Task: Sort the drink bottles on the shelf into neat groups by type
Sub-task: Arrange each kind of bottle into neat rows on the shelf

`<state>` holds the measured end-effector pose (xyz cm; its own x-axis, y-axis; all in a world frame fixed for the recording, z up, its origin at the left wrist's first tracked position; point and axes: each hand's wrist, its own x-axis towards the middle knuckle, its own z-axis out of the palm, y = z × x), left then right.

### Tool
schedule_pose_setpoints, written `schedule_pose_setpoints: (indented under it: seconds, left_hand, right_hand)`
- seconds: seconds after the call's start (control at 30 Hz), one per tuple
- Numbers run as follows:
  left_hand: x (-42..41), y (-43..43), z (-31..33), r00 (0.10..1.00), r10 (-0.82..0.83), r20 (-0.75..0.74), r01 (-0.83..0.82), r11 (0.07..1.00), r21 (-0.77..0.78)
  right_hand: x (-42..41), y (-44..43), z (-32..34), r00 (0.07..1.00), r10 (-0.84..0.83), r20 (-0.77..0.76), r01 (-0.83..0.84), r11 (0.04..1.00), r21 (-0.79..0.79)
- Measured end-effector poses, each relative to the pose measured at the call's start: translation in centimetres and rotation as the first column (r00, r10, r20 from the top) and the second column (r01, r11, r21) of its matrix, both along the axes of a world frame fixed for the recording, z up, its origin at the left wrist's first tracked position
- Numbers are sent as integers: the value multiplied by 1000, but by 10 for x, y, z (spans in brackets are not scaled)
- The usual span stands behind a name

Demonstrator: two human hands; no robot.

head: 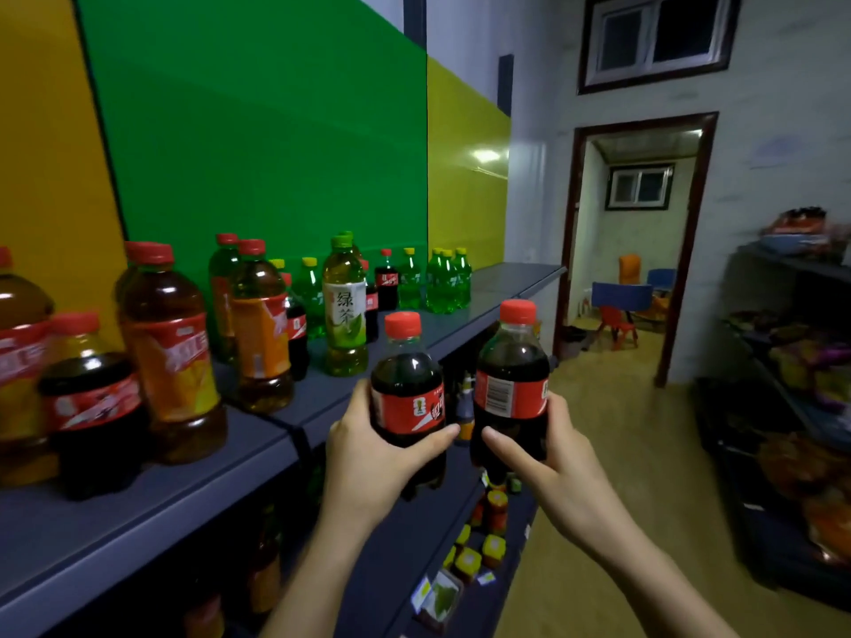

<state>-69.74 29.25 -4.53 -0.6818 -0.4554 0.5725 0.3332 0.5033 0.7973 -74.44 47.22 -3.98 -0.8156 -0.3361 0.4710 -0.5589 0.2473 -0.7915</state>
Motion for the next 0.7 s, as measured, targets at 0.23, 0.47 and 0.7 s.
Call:
schedule_pose_setpoints:
  seconds: [0.23, 0.47, 0.7]
  left_hand:
    - [-115, -22, 14, 996, 83, -15, -83, 996, -17]
    - [-204, -45, 8, 954, 297, -36, -299, 951, -72]
    - [-276, -69, 11, 832, 554, -33, -555, 829, -76]
  right_hand:
    - [-120, -27, 11, 997, 74, -21, -75, 997, -26]
    - [-233, -70, 7, 981, 193, -24, -194, 980, -33]
    - [-347, -133, 9, 920, 393, -10, -393, 920, -6]
